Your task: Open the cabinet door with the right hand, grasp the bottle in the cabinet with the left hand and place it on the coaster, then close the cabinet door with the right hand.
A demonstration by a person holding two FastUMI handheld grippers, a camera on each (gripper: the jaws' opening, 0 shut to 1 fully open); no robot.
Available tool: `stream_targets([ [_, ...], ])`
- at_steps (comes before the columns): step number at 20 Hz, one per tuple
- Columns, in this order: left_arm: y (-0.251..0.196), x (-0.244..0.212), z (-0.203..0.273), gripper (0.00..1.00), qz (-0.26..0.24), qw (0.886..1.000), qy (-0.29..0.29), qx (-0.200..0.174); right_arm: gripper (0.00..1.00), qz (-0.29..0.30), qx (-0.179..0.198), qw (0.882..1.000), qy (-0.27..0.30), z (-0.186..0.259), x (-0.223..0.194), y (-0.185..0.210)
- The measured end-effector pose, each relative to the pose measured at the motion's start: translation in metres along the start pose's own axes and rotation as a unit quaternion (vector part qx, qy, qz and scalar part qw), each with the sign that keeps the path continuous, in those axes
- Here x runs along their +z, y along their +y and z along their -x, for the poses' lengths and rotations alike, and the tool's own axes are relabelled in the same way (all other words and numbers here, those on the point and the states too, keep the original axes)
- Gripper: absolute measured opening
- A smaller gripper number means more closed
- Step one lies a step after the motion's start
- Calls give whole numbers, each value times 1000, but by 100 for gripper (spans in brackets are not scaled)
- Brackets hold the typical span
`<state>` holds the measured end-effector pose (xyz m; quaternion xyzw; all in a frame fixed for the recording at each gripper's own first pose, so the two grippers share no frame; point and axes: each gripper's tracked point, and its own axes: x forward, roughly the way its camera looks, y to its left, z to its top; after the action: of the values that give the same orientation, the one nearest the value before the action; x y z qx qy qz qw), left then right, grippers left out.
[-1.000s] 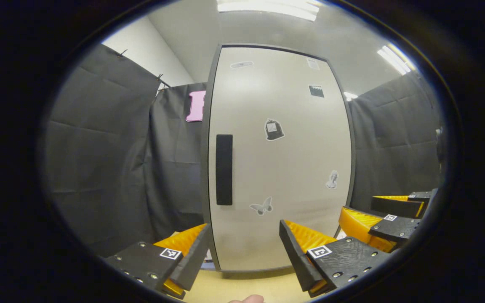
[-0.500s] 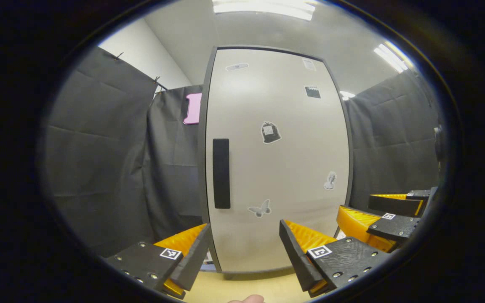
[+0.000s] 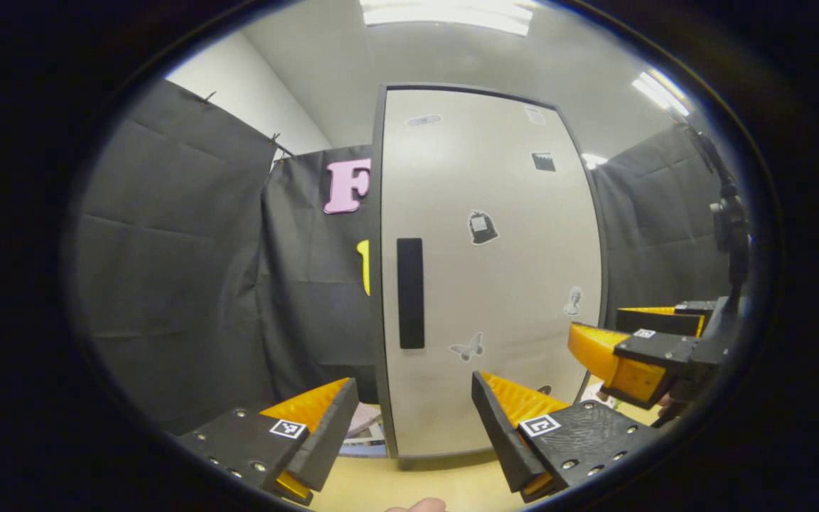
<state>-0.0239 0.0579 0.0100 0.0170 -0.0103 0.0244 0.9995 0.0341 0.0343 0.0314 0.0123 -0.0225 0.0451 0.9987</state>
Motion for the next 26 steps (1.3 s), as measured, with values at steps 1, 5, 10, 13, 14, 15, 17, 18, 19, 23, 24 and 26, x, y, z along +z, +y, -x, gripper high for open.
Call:
stream_targets([
  [1, 7, 1, 4, 96, -2, 1000, -2, 6, 93, 0, 3, 1000, -4, -4, 4, 3],
  [5, 34, 1, 20, 92, -11, 1000, -7, 24, 93, 1, 23, 999, -23, -22, 23, 27],
  [10, 67, -18, 41, 92, -20, 999, 12, 47, 93, -7, 62, 998, -31, -50, 40, 73],
  [13, 85, -28, 54, 92, -17, 998, 23, 62, 93, -18, 90, 995, -37, -61, 52, 107],
  [14, 91, -29, 58, 89, -17, 997, 25, 67, 93, -17, 98, 994, -38, -65, 54, 119],
  [15, 96, -31, 60, 92, -16, 997, 26, 73, 93, -14, 106, 994, -37, -69, 52, 130],
  [17, 106, -39, 65, 96, -15, 996, 37, 79, 93, -10, 115, 993, -29, -78, 46, 147],
  [18, 107, -39, 67, 92, -12, 996, 39, 81, 93, -11, 119, 993, -24, -82, 43, 154],
  [19, 111, -40, 67, 96, -6, 996, 40, 85, 93, -12, 122, 992, -20, -86, 39, 160],
  [23, 127, -56, 71, 93, 28, 994, 55, 92, 82, 8, 133, 991, 21, -102, 23, 184],
  [24, 130, -59, 72, 93, 36, 993, 58, 94, 77, 24, 122, 992, 30, -108, 18, 185],
  [26, 135, -63, 73, 93, 50, 992, 60, 101, 55, 36, 103, 993, 33, -113, 19, 174],
])
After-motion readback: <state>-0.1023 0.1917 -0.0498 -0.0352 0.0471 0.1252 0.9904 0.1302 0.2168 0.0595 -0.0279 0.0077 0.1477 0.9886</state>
